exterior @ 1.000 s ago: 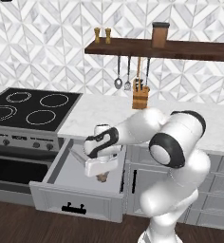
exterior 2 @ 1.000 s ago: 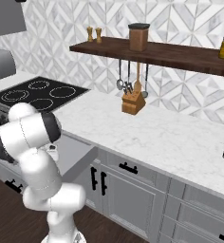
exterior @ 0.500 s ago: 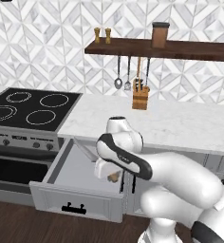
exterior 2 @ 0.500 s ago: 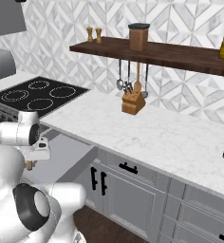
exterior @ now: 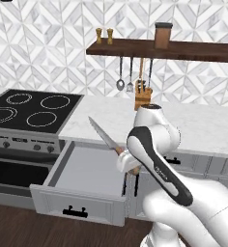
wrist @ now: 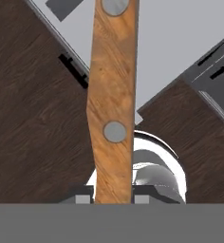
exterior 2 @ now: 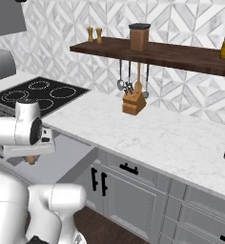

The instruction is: Pick up the knife from the drawer and place it on the cutting board. Then place the meat from the plate to the cutting board.

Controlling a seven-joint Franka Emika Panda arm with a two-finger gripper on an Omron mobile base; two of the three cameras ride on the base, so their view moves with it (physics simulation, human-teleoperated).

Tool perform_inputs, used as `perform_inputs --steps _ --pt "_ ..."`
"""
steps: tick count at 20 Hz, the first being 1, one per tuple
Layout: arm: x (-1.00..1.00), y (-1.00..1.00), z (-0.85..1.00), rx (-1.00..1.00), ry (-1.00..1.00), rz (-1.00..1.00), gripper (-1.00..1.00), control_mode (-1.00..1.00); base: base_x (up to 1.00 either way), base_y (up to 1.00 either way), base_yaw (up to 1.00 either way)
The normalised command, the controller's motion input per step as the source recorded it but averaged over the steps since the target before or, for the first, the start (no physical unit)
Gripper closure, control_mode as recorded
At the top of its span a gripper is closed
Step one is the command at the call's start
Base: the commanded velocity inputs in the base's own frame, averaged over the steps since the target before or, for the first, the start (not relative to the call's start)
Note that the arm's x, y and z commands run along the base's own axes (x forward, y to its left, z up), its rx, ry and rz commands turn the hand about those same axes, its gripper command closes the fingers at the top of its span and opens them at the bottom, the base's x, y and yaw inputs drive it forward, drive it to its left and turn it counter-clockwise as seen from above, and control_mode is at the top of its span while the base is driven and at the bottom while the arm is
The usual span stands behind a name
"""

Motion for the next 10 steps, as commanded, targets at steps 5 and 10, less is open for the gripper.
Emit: perform_inputs --steps 5,10 --pt "-0.33 -0.28 0.95 0.00 0.00 -0.01 1.00 -1.00 0.00 0.00 0.00" --pt "-0.55 -0.02 0.18 0.00 -0.04 0.01 1.00 1.00 -0.40 0.00 0.09"
